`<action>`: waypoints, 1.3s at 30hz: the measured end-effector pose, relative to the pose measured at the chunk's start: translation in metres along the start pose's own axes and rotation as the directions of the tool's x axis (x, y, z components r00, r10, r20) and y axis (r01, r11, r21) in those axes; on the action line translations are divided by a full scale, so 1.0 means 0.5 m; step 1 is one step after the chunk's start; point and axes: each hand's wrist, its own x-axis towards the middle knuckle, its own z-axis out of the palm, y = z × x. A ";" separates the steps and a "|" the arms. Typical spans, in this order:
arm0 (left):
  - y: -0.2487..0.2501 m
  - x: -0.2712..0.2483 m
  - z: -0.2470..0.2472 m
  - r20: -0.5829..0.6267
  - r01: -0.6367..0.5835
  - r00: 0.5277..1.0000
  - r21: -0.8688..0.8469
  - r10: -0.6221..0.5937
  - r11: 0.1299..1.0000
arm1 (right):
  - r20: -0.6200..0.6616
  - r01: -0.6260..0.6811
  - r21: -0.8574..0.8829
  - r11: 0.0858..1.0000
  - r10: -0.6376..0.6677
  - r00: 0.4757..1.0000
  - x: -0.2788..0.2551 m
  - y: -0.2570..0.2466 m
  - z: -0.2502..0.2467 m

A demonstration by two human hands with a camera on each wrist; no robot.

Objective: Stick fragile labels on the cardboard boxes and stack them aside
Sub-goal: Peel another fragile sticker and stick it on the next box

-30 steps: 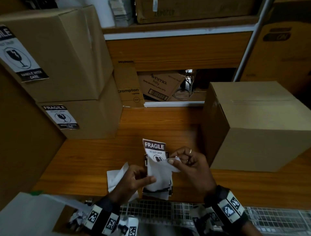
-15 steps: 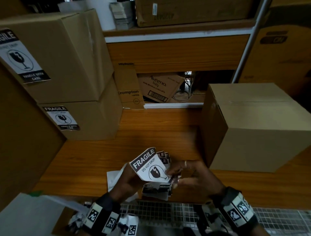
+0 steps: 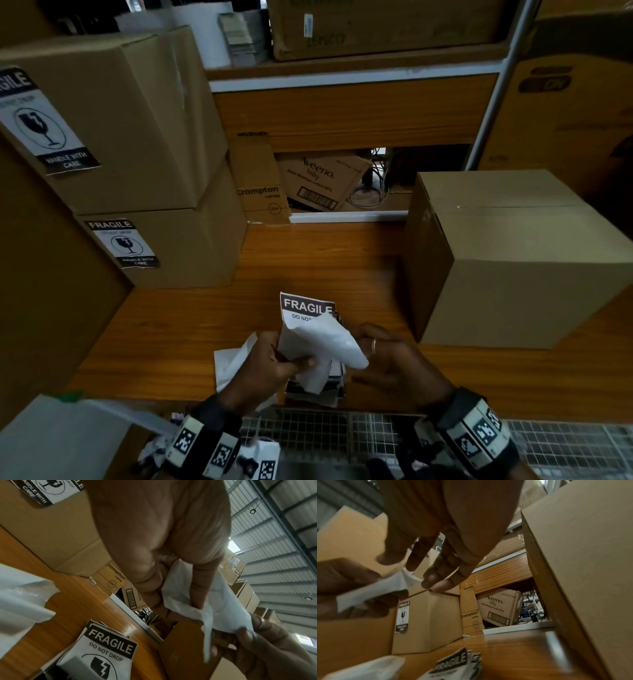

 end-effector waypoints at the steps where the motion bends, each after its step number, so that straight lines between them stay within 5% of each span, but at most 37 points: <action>1: 0.003 -0.001 0.004 0.003 0.003 1.000 -0.014 -0.003 1.000 | -0.030 0.034 -0.020 0.999 -0.034 0.999 0.001 0.003 0.005; 5: 0.016 -0.005 0.020 0.007 0.037 0.999 -0.054 -0.037 0.998 | -0.118 0.035 0.063 0.997 -0.027 0.993 0.011 -0.014 0.011; 15: -0.011 0.007 0.026 -0.077 0.156 0.985 -0.002 -0.156 0.988 | -0.075 0.016 0.032 0.999 -0.013 0.997 0.010 -0.002 -0.003; 21: 0.023 -0.003 0.036 0.029 0.123 0.992 0.072 -0.126 0.990 | -0.084 -0.054 0.093 0.994 0.062 0.995 0.009 -0.001 -0.026; 28: 0.046 -0.024 0.045 0.093 0.129 0.986 0.096 -0.138 0.987 | 0.064 -0.108 0.104 0.989 0.102 0.993 0.007 0.017 -0.096; 35: 0.046 -0.034 0.043 0.080 0.256 0.959 0.184 -0.274 0.949 | 0.084 -0.080 0.113 0.990 0.071 0.994 0.008 0.013 -0.168; 39: 0.085 -0.024 0.081 0.096 0.181 0.974 0.231 -0.208 0.956 | 0.052 -0.019 0.123 0.992 0.012 0.999 0.020 0.012 -0.188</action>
